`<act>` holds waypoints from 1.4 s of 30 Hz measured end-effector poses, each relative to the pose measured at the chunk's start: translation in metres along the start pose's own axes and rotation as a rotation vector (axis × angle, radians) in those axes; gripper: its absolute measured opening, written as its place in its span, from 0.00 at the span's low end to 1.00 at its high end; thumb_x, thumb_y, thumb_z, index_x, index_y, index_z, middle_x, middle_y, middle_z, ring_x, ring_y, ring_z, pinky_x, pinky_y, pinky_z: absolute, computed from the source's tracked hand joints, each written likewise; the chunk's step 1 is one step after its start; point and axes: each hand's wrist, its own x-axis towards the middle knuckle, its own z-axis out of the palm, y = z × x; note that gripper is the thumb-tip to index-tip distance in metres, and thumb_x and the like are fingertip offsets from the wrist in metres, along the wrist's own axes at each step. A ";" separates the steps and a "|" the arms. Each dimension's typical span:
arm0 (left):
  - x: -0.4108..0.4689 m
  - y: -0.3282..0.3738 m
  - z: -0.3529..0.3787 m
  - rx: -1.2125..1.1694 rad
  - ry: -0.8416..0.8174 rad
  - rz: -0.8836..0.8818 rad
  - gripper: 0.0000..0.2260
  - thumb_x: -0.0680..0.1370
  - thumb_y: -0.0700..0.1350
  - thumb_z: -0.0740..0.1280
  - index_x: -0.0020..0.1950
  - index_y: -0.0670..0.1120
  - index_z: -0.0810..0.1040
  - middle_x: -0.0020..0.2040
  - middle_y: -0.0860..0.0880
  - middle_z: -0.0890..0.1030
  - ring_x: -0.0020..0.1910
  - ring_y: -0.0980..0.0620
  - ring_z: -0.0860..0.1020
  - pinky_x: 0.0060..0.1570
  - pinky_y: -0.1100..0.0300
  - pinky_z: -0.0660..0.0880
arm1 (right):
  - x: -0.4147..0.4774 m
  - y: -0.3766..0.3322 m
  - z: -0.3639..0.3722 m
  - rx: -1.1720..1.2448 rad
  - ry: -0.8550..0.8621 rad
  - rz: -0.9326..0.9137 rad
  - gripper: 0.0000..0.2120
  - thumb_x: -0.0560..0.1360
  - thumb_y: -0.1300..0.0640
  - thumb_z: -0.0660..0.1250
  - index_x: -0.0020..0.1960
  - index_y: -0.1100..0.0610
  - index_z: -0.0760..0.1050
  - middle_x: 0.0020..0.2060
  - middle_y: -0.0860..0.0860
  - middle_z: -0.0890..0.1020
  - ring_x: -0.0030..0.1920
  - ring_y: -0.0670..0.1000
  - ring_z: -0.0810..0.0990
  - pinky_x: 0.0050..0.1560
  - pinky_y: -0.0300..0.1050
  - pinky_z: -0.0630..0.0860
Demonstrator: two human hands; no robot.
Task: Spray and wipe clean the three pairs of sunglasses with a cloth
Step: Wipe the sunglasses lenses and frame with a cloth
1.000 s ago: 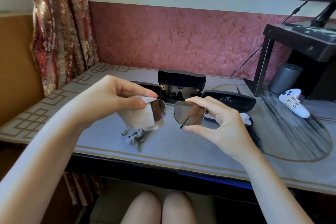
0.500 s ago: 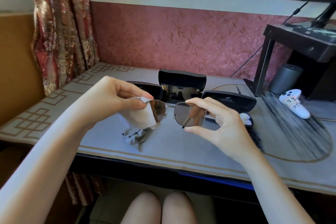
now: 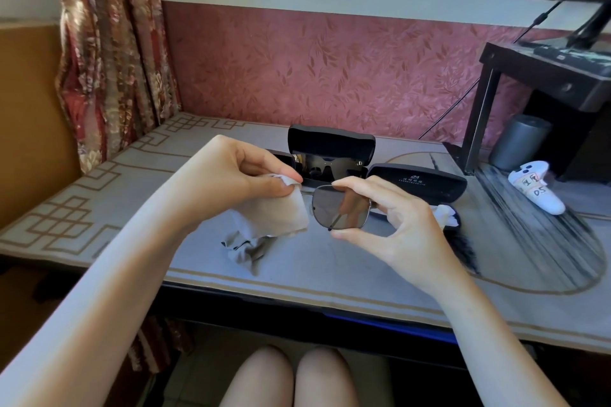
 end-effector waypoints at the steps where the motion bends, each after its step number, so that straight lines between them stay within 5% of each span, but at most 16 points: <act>1: 0.000 0.001 0.001 0.008 -0.011 0.006 0.07 0.73 0.40 0.73 0.40 0.53 0.86 0.38 0.52 0.86 0.39 0.60 0.82 0.44 0.68 0.75 | 0.000 -0.001 0.000 -0.001 -0.001 0.000 0.23 0.69 0.60 0.77 0.62 0.49 0.77 0.45 0.47 0.78 0.50 0.49 0.77 0.61 0.47 0.71; 6: -0.001 0.002 0.002 0.048 -0.064 0.026 0.06 0.71 0.41 0.75 0.42 0.53 0.86 0.38 0.54 0.86 0.38 0.63 0.82 0.40 0.76 0.73 | -0.003 0.002 -0.002 0.049 0.010 0.017 0.23 0.68 0.61 0.77 0.61 0.50 0.78 0.46 0.49 0.79 0.51 0.50 0.77 0.61 0.50 0.72; 13: -0.003 -0.003 0.010 0.092 -0.081 0.056 0.09 0.66 0.40 0.78 0.41 0.53 0.85 0.40 0.55 0.86 0.41 0.60 0.83 0.44 0.71 0.77 | -0.003 0.004 -0.003 0.094 0.013 0.015 0.23 0.68 0.60 0.77 0.61 0.50 0.78 0.45 0.51 0.80 0.51 0.50 0.77 0.62 0.54 0.71; 19: -0.001 -0.005 0.011 0.253 -0.116 0.075 0.09 0.65 0.44 0.80 0.39 0.53 0.83 0.36 0.57 0.84 0.32 0.64 0.79 0.33 0.74 0.71 | -0.004 0.003 -0.005 0.079 -0.010 0.030 0.23 0.67 0.61 0.78 0.60 0.48 0.78 0.45 0.47 0.79 0.50 0.49 0.77 0.62 0.49 0.71; 26: 0.000 -0.005 0.009 0.320 -0.167 0.061 0.08 0.68 0.51 0.77 0.34 0.51 0.81 0.34 0.48 0.83 0.30 0.56 0.78 0.34 0.58 0.73 | -0.004 0.003 -0.006 0.092 -0.007 0.040 0.23 0.66 0.59 0.78 0.59 0.47 0.78 0.43 0.47 0.78 0.49 0.51 0.77 0.62 0.55 0.71; 34: 0.000 -0.007 0.009 0.333 -0.226 0.031 0.08 0.67 0.47 0.78 0.39 0.48 0.81 0.35 0.51 0.85 0.35 0.51 0.83 0.38 0.56 0.78 | -0.005 0.003 -0.007 0.024 -0.045 0.071 0.22 0.66 0.56 0.78 0.58 0.46 0.79 0.44 0.41 0.78 0.51 0.49 0.77 0.63 0.50 0.70; 38: 0.001 -0.007 0.017 0.309 -0.064 0.052 0.13 0.65 0.51 0.79 0.30 0.47 0.78 0.24 0.55 0.76 0.24 0.60 0.71 0.25 0.70 0.66 | -0.004 0.003 -0.005 0.013 -0.023 0.067 0.22 0.66 0.49 0.76 0.59 0.43 0.78 0.46 0.43 0.79 0.52 0.51 0.77 0.63 0.58 0.70; 42: 0.002 -0.006 0.018 0.251 0.001 0.086 0.20 0.68 0.54 0.75 0.32 0.39 0.76 0.25 0.51 0.68 0.24 0.58 0.63 0.24 0.68 0.59 | -0.004 0.004 -0.006 0.012 -0.001 0.072 0.22 0.66 0.47 0.75 0.60 0.42 0.77 0.46 0.43 0.78 0.52 0.50 0.77 0.61 0.59 0.70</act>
